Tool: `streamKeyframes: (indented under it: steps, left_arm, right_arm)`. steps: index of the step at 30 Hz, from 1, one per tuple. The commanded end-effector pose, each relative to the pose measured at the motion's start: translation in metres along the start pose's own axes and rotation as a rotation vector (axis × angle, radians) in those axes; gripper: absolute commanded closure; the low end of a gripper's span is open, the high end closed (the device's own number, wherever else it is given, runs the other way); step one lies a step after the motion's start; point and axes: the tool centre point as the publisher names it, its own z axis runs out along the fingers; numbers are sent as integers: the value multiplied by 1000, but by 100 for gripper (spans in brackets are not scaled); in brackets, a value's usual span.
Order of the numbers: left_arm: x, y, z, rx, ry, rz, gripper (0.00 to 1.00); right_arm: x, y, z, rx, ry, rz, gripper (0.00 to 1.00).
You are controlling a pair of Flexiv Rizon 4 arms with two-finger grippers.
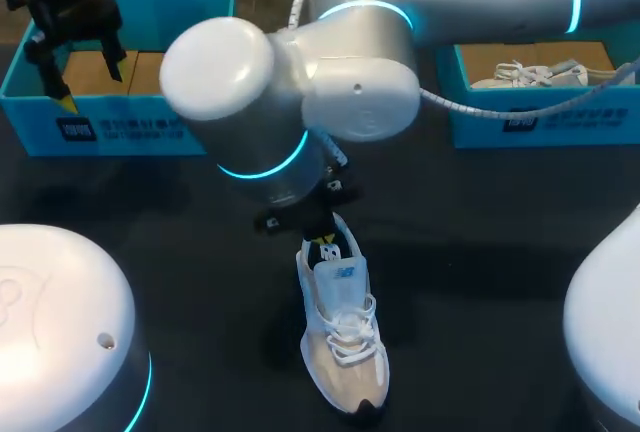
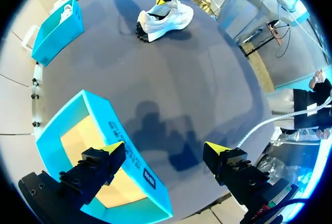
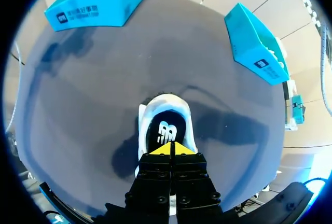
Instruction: Take the shoe out of the shoebox, open the shoe tongue, remove and reinsert the insole, then place the shoe into the shoebox
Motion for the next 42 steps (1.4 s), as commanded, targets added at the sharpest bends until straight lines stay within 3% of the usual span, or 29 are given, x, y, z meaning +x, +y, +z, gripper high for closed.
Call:
streamKeyframes:
  steps: [1,7,25,34,42]
  left_arm:
    - [0,0,0,-2,1,0,0]
    - [0,0,0,-2,1,0,0]
    - [0,0,0,-2,1,0,0]
    - [0,0,0,-2,1,0,0]
    - [0,0,0,-2,1,0,0]
  right_arm:
    - [1,-2,21,-11,-25,9,100]
    - [-6,-3,39,-11,-74,14,100]
    - [-11,-10,87,27,-27,22,100]
    - [-13,-11,72,-7,-53,24,100]
    - [-7,-10,101,45,-11,15,100]
